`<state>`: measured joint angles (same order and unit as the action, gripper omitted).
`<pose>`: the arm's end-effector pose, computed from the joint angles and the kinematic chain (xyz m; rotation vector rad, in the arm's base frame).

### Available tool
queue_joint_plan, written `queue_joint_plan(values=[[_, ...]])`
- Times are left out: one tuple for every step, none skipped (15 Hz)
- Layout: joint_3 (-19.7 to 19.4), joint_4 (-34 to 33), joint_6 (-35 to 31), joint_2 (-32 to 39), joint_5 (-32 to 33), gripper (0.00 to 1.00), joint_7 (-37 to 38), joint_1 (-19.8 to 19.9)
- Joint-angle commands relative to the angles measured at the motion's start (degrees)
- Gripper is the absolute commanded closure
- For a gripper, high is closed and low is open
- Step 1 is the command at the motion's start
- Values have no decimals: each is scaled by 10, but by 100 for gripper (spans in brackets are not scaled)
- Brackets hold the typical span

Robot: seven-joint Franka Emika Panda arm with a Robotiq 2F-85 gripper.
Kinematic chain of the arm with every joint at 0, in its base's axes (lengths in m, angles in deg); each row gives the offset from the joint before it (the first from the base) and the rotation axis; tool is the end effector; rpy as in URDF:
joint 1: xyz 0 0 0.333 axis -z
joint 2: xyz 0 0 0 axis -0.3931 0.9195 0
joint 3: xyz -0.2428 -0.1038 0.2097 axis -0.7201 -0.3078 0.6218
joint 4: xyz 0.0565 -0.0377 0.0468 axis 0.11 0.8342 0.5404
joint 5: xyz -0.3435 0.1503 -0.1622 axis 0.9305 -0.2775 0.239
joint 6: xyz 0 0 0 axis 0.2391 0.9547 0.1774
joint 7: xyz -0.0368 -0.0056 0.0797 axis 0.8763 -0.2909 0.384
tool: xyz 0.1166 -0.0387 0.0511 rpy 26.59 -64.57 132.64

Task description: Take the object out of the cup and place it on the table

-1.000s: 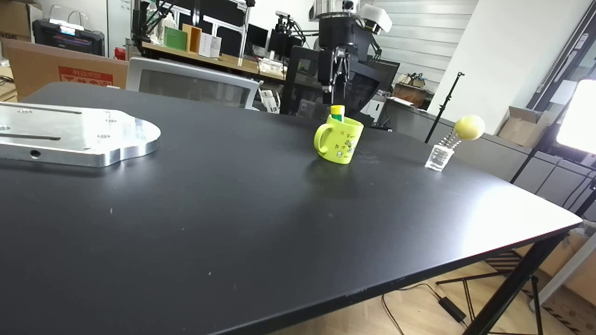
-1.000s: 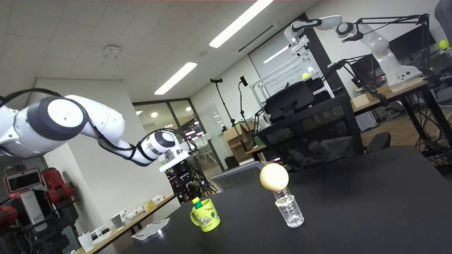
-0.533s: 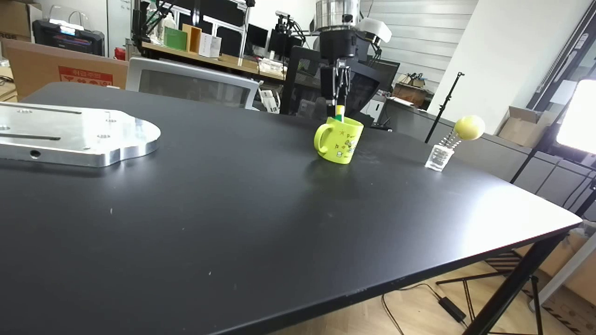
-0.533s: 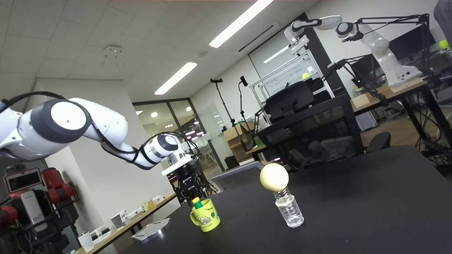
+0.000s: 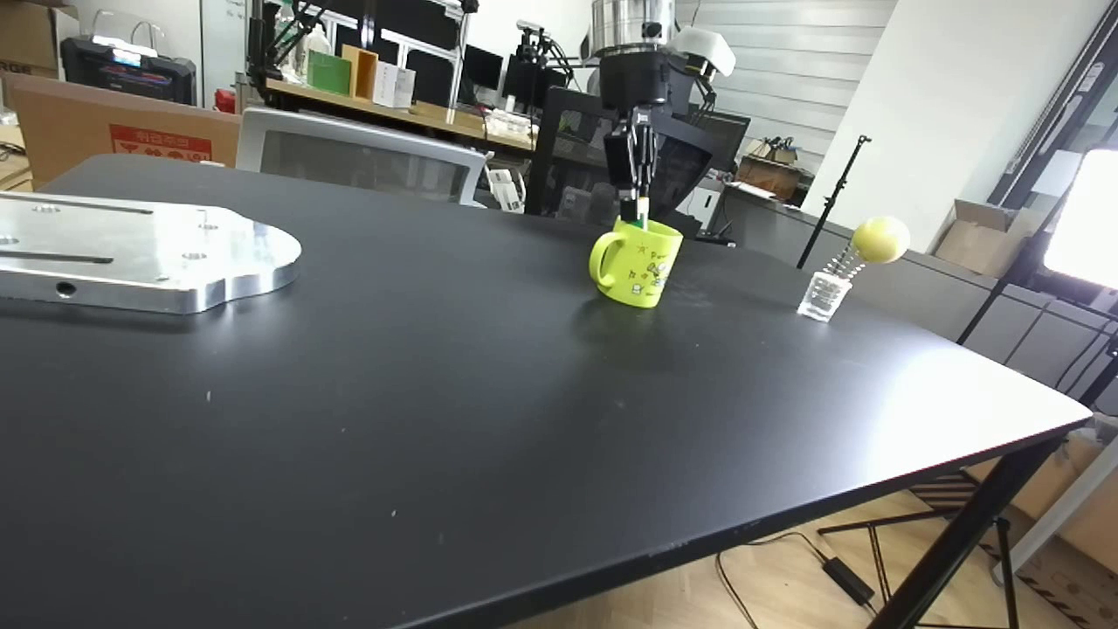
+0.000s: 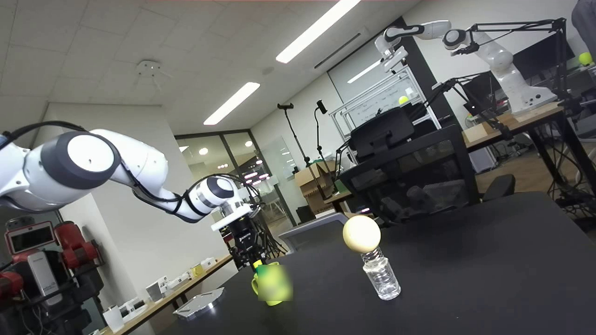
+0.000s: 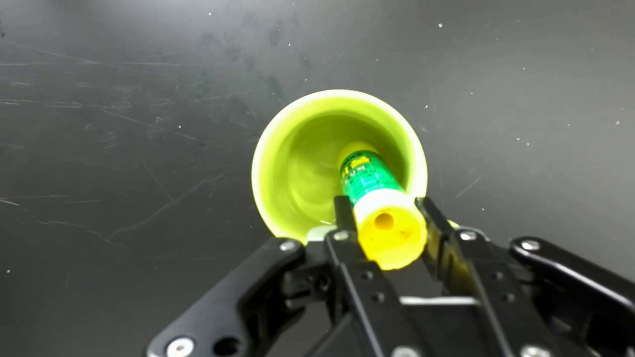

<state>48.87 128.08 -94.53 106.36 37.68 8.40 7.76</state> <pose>0.7313 0.2260 0.1912 2.7805 0.9814 -0.3779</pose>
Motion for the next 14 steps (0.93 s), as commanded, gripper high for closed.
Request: queue_joint_plan(values=[[8,-5,34,-20,-10,91,-4,1],[10,1,45,-32,-7,91,-12,0],[9,15,47,-51,1,91,-16,-4],[8,31,49,-73,9,91,-22,-6],[5,48,39,-94,24,91,-34,-10],[1,69,21,-119,40,91,-40,-14],[3,87,8,-143,50,91,-50,-14],[1,104,-7,-164,66,91,-57,-14],[3,121,-31,-185,73,91,-65,-7],[2,130,-51,-198,79,91,-72,0],[3,131,-69,-205,77,91,-85,10],[2,129,-80,-209,77,91,-95,15],[5,118,-86,-206,76,91,-106,25],[4,104,-89,-199,73,91,-123,33]])
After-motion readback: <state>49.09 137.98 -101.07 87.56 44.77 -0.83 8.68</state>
